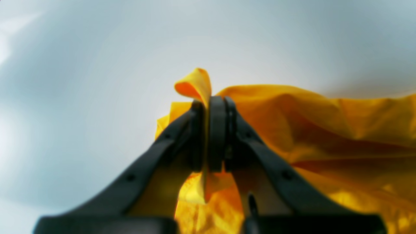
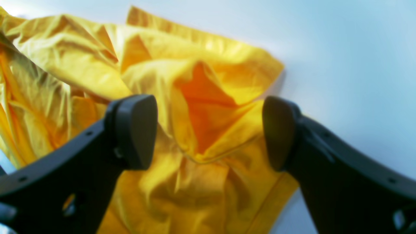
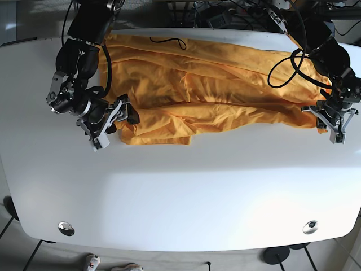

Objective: Fold the T-shirt properly
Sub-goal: 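Fold the grasped edge over toward the collar with both grippers, then release the folded edge and reposition the right gripper along the fold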

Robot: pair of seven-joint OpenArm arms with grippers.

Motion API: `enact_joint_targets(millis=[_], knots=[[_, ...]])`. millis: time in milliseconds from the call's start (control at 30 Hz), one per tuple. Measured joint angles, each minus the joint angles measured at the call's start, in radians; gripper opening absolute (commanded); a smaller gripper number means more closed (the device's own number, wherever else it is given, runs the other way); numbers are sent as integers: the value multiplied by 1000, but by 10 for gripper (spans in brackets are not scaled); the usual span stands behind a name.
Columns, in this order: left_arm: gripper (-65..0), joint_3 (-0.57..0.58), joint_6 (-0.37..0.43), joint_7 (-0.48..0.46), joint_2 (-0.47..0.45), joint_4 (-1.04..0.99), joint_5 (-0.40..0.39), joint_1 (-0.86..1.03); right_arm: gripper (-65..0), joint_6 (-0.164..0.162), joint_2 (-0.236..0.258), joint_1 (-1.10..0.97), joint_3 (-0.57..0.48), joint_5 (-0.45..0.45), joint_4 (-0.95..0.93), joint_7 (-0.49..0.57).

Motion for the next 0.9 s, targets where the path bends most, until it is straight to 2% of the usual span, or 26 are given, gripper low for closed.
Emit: enact_joint_targets(millis=[167, 233, 300, 333, 367, 500, 600, 667, 767, 833, 900], knots=[[-650, 0, 0, 0, 0, -5, -1, 0, -206, 1, 1, 4, -68, -1, -35, 9], [-650, 0, 0, 0, -1, -37, 0, -3, -239, 0, -3, 8, -69, -1, -67, 21], [-650, 0, 3, 0, 2, -71, 1, -2, -422, 0, -3, 5, -68, -7, -104, 73], [-650, 0, 3, 0, 2, -73, 3, -1, -558, 0, 1, 8, -69, -4, -135, 92], [-650, 0, 3, 0, 2, -73, 3, -3, -633, 0, 3, 17, -69, -9, -153, 90], [-650, 0, 3, 0, 0, -74, 2, -6, -633, 0, 27, 53, -70, 0, -167, 90], [-650, -4, 3, 5, -2, -78, -82, -30, -633, 0, 36, 101, -59, 12, -146, 39], [-650, -2, 3, -1, -26, -78, -146, -35, -633, 0, 33, 106, -13, 68, -49, -13], [-650, -7, 6, 8, -61, -77, -200, -29, -633, 0, 41, 100, 25, 96, 59, -114], [-650, -4, 6, 7, -89, -77, -259, -28, -633, 0, 30, 43, 35, 171, 138, -111], [-650, -4, 6, 7, -120, -78, -288, -28, -633, 1, 20, -10, 40, 192, 156, -117]])
